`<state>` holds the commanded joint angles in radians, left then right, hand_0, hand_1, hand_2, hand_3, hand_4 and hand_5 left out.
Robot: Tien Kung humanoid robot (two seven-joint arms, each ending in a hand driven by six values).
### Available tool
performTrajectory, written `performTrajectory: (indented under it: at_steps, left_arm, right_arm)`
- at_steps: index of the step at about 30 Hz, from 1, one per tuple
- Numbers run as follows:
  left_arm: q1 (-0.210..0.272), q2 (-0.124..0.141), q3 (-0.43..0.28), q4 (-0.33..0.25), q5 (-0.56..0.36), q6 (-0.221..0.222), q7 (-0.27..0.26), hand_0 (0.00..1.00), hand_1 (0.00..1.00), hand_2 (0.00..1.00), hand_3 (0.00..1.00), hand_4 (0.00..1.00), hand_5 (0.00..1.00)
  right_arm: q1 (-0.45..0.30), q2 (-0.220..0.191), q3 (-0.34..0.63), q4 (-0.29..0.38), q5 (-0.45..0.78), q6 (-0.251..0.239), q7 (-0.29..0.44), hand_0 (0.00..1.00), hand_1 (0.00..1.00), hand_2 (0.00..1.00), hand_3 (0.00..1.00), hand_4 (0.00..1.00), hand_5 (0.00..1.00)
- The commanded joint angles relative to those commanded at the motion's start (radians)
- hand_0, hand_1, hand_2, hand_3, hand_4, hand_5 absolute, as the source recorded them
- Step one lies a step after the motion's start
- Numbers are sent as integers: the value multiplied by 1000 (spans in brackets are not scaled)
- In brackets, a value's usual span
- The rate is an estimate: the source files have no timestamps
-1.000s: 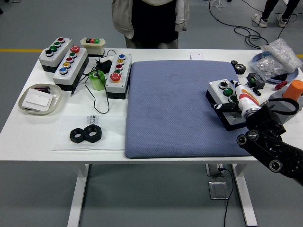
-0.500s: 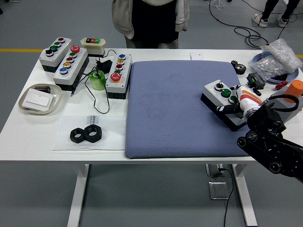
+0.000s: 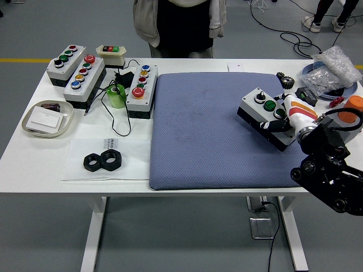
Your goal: Pick up the button,place it on the desk,press the button,press the button
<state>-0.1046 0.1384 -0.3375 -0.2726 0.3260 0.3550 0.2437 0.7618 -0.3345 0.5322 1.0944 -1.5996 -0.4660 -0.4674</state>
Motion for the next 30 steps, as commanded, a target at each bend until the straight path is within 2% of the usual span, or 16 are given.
performTrajectory:
  at_steps: [2, 5, 11, 14, 20, 21, 26, 27, 30]
  left_arm:
    - [0, 0, 0, 0, 1, 0, 0, 745, 782, 855, 769, 542, 998]
    - [2, 0, -5, 0, 8, -1, 3, 744, 782, 854, 770, 542, 998]
    - [6, 0, -11, 0, 18, -1, 6, 745, 782, 854, 770, 542, 998]
    - [7, 0, -15, 1, 23, -1, 7, 745, 782, 854, 770, 542, 998]
    - [9, 0, -16, 0, 27, -1, 9, 745, 782, 854, 770, 542, 998]
    - [9, 0, -16, 0, 27, -1, 9, 744, 782, 854, 771, 542, 998]
    - [8, 1, -12, 0, 21, 0, 6, 744, 782, 854, 771, 542, 998]
    - [8, 1, -12, -1, 20, 0, 6, 744, 782, 853, 771, 542, 998]
    - [7, 0, -10, -1, 17, 0, 5, 744, 782, 853, 771, 542, 998]
  right_arm:
    - [0, -7, -5, 14, 6, -1, 25, 356, 285, 418, 558, 760, 61]
    - [5, -33, -34, 59, 10, 22, 129, 362, 288, 408, 560, 741, 60]
    - [22, -71, -83, 105, -59, 131, 334, 368, 298, 406, 575, 733, 65]
    - [27, -78, -101, 120, -81, 165, 383, 368, 298, 406, 575, 733, 65]
    - [37, -81, -134, 139, -193, 229, 409, 381, 308, 410, 597, 741, 67]
    - [39, -78, -137, 132, -205, 240, 411, 401, 322, 409, 634, 785, 128]
    - [45, -69, -146, 106, -236, 287, 413, 401, 322, 409, 634, 785, 128]
    - [45, -68, -145, 104, -238, 291, 411, 587, 490, 565, 806, 852, 200]
    - [43, -64, -140, 98, -238, 301, 410, 587, 490, 565, 806, 852, 200]
